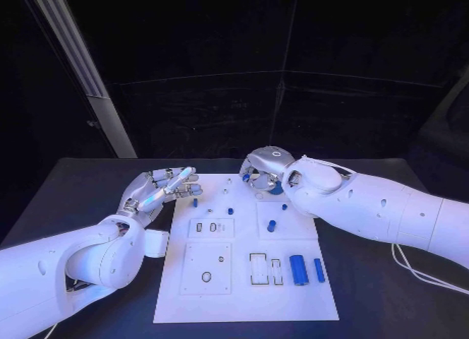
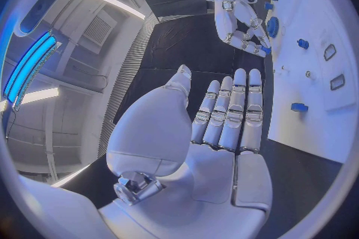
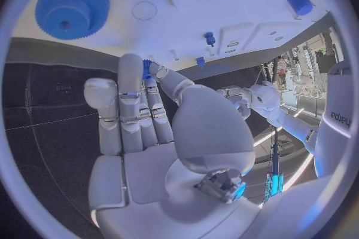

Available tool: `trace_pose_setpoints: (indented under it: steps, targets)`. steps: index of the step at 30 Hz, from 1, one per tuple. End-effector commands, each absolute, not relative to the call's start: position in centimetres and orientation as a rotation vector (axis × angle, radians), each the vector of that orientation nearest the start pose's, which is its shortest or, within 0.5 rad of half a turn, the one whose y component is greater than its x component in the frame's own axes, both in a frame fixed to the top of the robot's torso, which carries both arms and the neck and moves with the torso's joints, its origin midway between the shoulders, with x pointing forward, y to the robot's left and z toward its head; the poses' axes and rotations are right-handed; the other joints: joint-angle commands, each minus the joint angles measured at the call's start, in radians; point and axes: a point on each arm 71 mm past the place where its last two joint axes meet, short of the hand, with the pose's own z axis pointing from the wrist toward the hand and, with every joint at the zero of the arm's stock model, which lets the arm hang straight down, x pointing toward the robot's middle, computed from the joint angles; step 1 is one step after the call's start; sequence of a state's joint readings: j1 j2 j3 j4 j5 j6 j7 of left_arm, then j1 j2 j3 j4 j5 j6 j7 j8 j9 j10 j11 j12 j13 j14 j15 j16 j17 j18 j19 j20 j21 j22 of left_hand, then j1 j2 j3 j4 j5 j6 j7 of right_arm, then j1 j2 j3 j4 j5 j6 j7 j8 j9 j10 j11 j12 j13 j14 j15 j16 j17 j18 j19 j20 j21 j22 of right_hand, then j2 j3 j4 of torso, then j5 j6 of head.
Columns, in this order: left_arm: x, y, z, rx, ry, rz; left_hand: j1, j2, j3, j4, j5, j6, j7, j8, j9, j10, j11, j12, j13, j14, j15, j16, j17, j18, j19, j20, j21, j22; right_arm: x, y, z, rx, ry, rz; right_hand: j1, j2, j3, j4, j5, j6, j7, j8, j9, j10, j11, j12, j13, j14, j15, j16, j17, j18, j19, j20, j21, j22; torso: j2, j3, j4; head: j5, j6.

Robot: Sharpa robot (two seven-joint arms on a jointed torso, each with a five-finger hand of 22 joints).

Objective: Assemble the parts on the task board

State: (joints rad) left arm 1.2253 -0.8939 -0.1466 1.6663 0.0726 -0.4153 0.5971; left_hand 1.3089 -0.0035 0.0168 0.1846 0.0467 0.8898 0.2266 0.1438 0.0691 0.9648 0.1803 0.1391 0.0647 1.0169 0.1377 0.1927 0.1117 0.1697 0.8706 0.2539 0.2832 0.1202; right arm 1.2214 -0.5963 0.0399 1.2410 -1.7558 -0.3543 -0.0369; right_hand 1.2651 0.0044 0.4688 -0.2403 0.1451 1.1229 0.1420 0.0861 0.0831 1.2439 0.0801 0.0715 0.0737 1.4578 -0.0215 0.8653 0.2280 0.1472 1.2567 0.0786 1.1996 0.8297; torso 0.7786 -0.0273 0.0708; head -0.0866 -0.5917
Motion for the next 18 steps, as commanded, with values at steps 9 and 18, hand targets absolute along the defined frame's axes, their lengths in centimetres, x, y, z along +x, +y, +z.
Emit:
trace_pose_setpoints:
  steps: [9,18]
  targets:
    - [45.2,19.8,-18.1,-1.079,1.313,-1.616,0.002,0.005,-0.005,-0.004,0.001,0.003,0.008,-0.004,-0.002,-0.002,0.006,-0.005,-0.001,0.002,0.007,-0.005,-0.001,0.012,0.007,-0.001,-0.006,-0.002,54.8,-12.5,-14.7,-0.403,1.369,0.569,0.004,-0.008,0.008,0.003,-0.005,-0.005,0.005,-0.01,0.0,0.016,-0.01,-0.008,-0.002,-0.007,0.0,0.01,-0.002,-0.013,-0.002,0.003,0.008,0.004,0.011,-0.0045,0.0098,-0.002,0.002]
    - [45.2,19.7,-17.9,-1.076,1.313,-1.619,0.003,0.006,-0.005,-0.005,0.001,0.003,0.008,-0.005,-0.002,-0.002,0.006,-0.007,-0.001,0.002,0.007,-0.006,-0.002,0.012,0.007,-0.001,-0.007,-0.002,55.3,-11.9,-15.1,-0.42,1.393,0.559,0.001,-0.011,0.01,0.007,-0.006,-0.008,0.007,-0.013,-0.001,0.012,-0.008,-0.009,-0.003,-0.009,0.002,0.015,-0.003,-0.013,-0.004,0.004,0.01,0.006,0.016,-0.0059,0.0128,-0.001,0.008]
